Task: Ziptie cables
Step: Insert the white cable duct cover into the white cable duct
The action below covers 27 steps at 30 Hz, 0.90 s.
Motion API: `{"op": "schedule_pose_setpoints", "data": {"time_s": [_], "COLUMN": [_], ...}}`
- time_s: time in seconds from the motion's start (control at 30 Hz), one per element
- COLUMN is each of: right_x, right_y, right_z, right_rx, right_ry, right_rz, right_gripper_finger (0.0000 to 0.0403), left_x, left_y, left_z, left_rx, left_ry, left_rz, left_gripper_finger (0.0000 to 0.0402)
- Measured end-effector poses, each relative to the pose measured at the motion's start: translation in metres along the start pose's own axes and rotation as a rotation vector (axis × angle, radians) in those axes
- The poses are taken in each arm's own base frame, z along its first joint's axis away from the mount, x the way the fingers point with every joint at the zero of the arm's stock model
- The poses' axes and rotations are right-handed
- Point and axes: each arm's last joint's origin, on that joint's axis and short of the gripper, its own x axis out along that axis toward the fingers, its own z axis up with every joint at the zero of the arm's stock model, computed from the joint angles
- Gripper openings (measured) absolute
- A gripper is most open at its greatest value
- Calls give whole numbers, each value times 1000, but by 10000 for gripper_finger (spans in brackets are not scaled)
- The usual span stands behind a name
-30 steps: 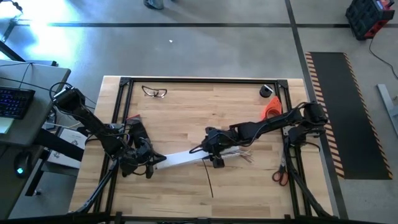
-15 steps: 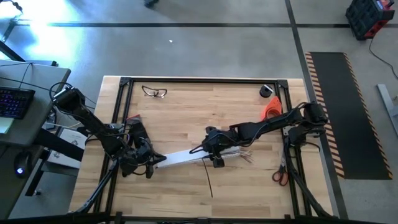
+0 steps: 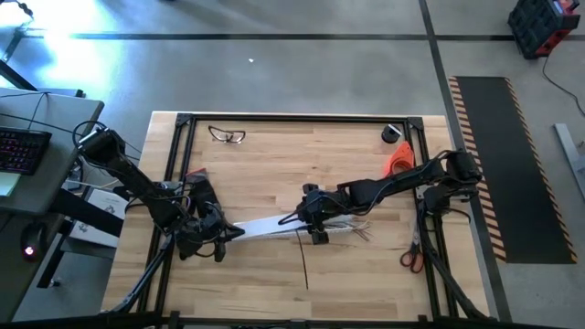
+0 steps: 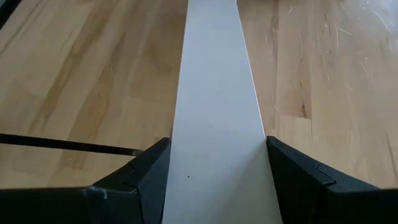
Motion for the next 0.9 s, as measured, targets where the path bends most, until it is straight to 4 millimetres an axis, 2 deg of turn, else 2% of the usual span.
{"op": "schedule_pose_setpoints", "data": {"time_s": [0.47, 0.9], "right_x": [0, 0], "right_y": [1, 1], "right_z": [1, 0], "right_rx": [-7, 73], "right_ry": [-9, 1], "right_rz": [-18, -33], "right_gripper_finger": [205, 205], "left_x": [0, 0], "left_y": [2, 4], "left_z": [0, 0], "left_rx": [13, 22], "left_ry": [-27, -54], "left_rz": [37, 70], "left_gripper_finger": [0, 0]}}
